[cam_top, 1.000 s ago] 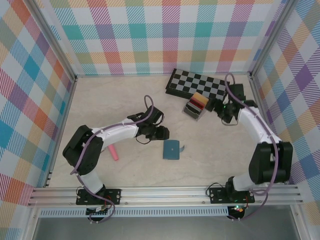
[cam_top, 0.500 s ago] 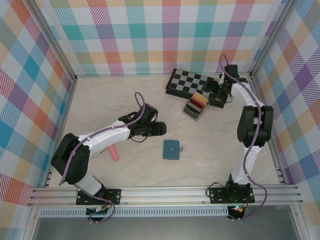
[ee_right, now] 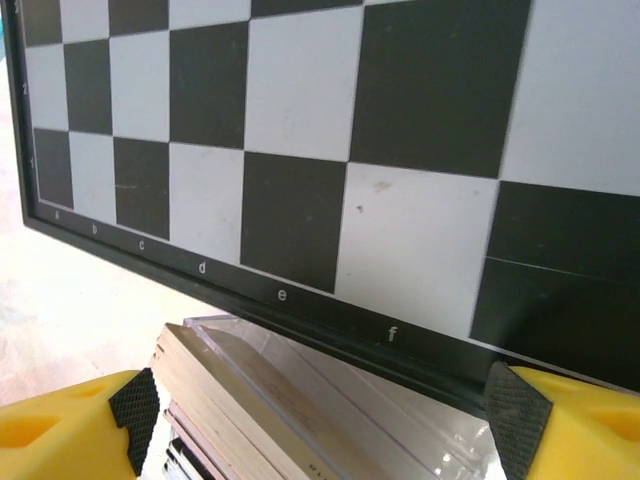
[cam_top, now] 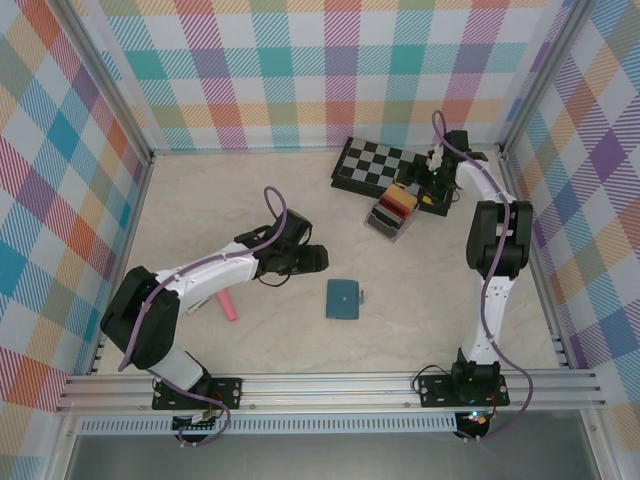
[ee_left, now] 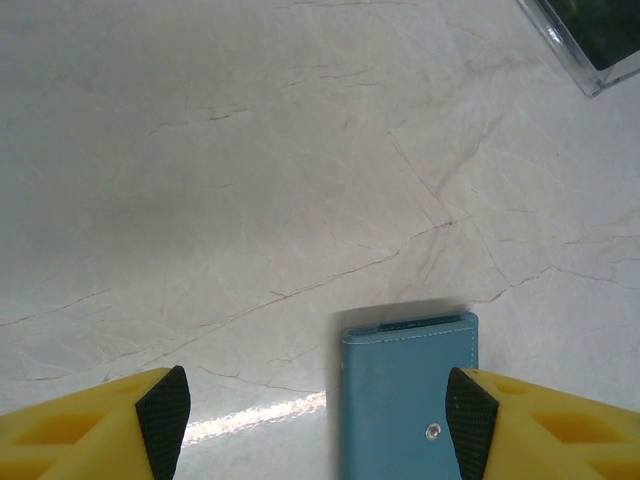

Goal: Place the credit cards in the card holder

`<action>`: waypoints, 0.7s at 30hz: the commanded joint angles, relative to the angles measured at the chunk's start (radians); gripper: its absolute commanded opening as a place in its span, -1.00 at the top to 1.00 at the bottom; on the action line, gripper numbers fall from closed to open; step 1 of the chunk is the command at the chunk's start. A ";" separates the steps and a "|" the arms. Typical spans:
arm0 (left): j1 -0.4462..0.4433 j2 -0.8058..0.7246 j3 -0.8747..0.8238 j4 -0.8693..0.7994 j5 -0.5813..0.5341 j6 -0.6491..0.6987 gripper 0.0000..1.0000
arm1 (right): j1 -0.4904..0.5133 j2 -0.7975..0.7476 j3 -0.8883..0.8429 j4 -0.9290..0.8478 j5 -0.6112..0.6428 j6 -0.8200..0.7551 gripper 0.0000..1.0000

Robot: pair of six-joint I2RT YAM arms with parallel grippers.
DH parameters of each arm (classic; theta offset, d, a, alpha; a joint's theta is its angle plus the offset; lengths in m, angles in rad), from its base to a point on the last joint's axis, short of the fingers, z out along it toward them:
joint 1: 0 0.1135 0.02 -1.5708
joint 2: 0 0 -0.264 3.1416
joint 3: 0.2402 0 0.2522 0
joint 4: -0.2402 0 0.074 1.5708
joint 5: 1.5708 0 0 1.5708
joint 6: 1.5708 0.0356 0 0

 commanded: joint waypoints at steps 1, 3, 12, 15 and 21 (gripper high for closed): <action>0.017 -0.028 -0.013 -0.016 -0.013 -0.014 -0.41 | 0.031 -0.037 -0.042 -0.016 -0.093 -0.055 -0.73; 0.019 -0.027 -0.016 -0.013 -0.008 -0.013 -0.41 | 0.044 -0.065 -0.076 0.002 -0.132 -0.070 -0.72; 0.059 -0.011 -0.032 0.050 0.060 -0.058 -0.41 | 0.100 -0.166 -0.229 0.021 -0.181 -0.072 -0.67; 0.076 0.013 -0.022 0.069 0.093 -0.070 -0.41 | 0.122 -0.198 -0.295 0.049 -0.199 -0.062 -0.67; 0.146 0.154 0.076 0.162 0.227 -0.105 -0.41 | 0.136 -0.216 -0.326 0.078 -0.108 -0.022 -0.71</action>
